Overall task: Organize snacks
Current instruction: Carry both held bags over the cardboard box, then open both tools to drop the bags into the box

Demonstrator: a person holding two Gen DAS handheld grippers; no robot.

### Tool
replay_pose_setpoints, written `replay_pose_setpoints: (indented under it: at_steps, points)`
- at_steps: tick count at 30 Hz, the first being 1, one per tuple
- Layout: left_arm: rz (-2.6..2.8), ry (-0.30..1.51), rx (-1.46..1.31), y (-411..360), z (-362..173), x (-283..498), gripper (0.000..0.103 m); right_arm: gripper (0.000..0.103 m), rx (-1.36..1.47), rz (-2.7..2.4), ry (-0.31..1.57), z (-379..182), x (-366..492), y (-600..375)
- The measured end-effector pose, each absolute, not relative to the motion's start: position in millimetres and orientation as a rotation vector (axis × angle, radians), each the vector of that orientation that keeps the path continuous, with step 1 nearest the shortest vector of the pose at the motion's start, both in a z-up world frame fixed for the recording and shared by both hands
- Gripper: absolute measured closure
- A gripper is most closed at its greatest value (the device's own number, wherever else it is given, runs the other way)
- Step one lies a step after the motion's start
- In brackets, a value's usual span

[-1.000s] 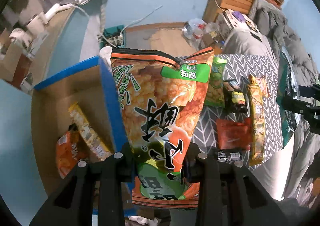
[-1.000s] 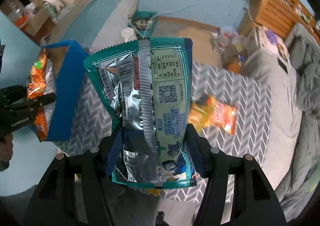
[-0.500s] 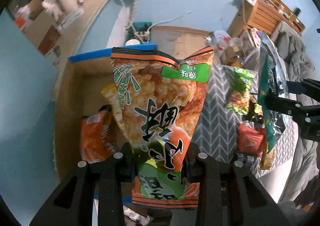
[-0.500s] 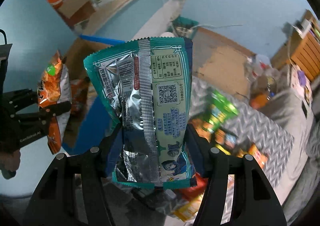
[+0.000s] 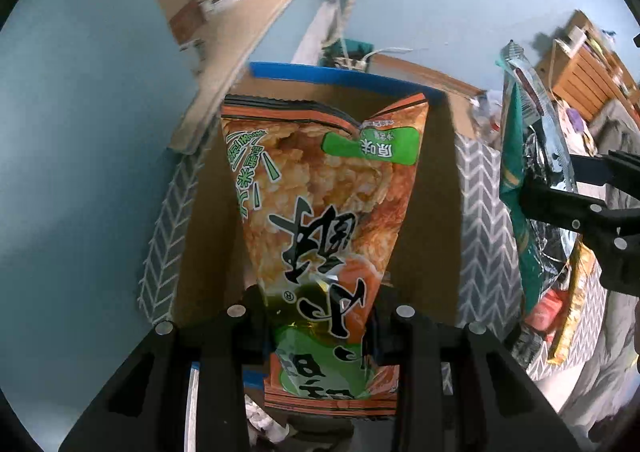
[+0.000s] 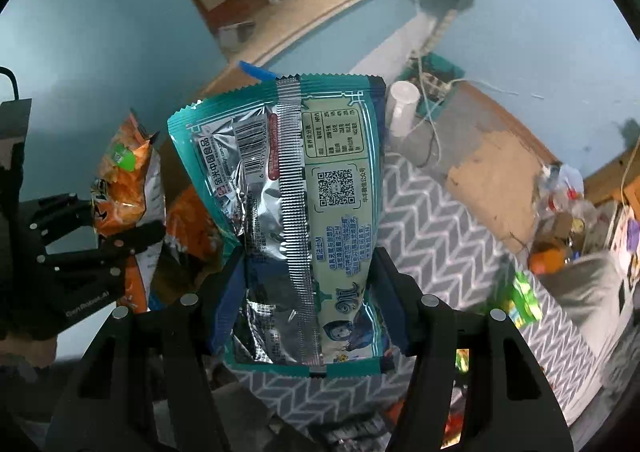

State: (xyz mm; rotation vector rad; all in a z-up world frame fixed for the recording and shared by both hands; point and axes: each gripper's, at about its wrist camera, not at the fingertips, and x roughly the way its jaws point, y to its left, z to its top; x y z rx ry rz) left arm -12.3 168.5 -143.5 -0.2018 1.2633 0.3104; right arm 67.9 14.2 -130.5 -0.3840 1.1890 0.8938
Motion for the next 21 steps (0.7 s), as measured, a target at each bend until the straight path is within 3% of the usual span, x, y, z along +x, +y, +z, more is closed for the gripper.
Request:
replay_pose_setpoints:
  at_steps: [13, 19, 21]
  points:
    - [0.379, 1.294, -0.29, 202, -164, -10, 0.067, 0.041, -0.361, 0.937, 1.266, -150, 78, 77]
    - [0.406, 1.302, -0.312, 207, -166, -13, 0.046, 0.035, -0.375, 0.915, 1.28, -156, 81, 84]
    - [0.414, 1.3, -0.31, 206, -165, -15, 0.043, 0.034, -0.381, 0.905, 1.273, -156, 81, 82]
